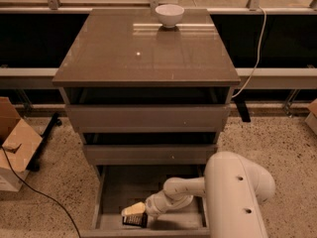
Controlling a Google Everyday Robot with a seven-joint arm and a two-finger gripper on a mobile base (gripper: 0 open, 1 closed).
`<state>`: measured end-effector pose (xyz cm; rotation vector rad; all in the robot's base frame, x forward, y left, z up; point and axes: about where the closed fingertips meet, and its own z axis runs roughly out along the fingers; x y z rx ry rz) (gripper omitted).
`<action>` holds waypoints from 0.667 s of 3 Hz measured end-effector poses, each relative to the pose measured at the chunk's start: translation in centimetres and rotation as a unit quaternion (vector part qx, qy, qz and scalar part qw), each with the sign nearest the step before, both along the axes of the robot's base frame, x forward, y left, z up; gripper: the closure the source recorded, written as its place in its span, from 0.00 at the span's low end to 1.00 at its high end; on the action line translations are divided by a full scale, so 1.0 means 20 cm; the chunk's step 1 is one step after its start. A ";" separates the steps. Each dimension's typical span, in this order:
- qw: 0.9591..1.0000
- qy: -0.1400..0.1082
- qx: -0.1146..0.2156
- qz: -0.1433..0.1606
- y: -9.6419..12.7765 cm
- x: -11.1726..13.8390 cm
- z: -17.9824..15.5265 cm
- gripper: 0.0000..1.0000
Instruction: Pick rxbar chocolate from bottom drawer and place on counter
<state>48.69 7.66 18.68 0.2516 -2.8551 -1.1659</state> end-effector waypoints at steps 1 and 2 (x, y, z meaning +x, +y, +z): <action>1.000 0.008 0.008 -0.004 0.06 0.02 -0.05 0.00; 1.000 0.011 0.014 -0.022 0.10 0.06 -0.10 0.00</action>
Offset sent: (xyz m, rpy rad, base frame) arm 0.0270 0.0246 -0.0326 0.0394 0.0221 -0.1017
